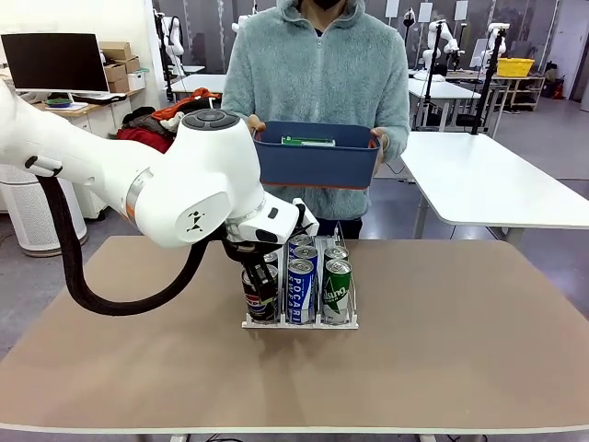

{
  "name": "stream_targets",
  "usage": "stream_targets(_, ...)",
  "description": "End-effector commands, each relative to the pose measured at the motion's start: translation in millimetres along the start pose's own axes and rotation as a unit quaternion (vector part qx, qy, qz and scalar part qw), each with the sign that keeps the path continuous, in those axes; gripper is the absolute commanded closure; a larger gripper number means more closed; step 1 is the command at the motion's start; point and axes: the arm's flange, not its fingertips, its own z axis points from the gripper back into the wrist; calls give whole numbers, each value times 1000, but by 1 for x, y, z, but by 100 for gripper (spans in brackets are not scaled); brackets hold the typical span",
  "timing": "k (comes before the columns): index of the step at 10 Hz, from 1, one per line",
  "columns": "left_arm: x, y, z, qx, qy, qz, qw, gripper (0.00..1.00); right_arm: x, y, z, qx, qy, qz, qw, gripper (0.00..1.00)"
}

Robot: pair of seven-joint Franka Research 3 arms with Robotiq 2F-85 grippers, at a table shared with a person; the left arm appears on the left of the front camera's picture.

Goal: Fill the beverage cans into the dispenser.
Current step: Place the picked Pepsi coke in the line of the Automatic Can Dispenser with the same cans.

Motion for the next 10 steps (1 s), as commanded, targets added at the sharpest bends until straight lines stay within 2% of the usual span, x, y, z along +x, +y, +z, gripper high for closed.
stream_targets(1,4,18,-4,3,-16,-14,1000,42,0,2,0,1,0,0,1000,0)
stream_targets(10,24,74,-25,-23,-49,-26,998,42,0,2,0,1,0,0,1000,0)
